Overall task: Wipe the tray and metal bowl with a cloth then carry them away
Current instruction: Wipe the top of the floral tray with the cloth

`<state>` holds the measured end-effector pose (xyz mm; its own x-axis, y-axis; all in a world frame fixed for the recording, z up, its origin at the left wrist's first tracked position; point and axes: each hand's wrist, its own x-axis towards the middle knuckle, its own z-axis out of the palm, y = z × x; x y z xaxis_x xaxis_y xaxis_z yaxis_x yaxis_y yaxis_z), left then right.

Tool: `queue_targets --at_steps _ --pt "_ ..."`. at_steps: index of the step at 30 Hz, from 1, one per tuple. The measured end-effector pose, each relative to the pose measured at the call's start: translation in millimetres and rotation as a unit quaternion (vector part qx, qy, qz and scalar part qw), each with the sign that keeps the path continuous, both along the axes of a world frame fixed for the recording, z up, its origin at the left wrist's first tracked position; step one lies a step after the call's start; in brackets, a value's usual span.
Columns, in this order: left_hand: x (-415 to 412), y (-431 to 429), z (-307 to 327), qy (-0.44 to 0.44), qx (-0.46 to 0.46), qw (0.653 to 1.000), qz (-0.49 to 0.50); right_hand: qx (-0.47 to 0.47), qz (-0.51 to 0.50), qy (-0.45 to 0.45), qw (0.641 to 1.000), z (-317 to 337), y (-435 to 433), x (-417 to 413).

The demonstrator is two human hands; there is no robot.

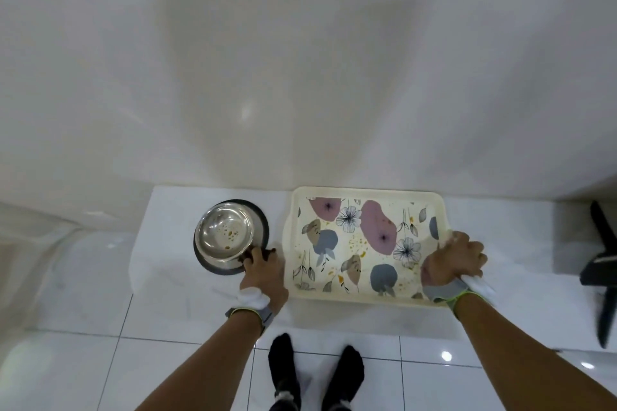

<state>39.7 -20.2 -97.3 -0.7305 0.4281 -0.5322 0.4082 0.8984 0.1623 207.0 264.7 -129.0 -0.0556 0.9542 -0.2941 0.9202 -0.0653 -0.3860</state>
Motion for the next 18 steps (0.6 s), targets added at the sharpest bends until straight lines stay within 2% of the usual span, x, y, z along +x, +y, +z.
queue_targets --at_steps 5,8,11,15,18 --pt "3 -7 -10 0.059 0.095 0.992 0.053 0.059 -0.007 0.027 0.998 1 -5 -1" --pt "1 -4 -5 0.075 0.167 0.979 0.096 0.147 -0.025 0.031 0.988 -4 -4 -2" --pt "-1 17 8 0.101 0.247 0.956 0.121 0.138 -0.041 0.042 0.989 -3 -2 2" --pt "-12 53 10 0.103 0.260 0.958 0.058 0.113 -0.040 0.060 0.991 3 0 5" --pt "-22 78 -3 0.097 0.217 0.971 -0.023 0.110 -0.024 0.065 0.992 -2 3 11"
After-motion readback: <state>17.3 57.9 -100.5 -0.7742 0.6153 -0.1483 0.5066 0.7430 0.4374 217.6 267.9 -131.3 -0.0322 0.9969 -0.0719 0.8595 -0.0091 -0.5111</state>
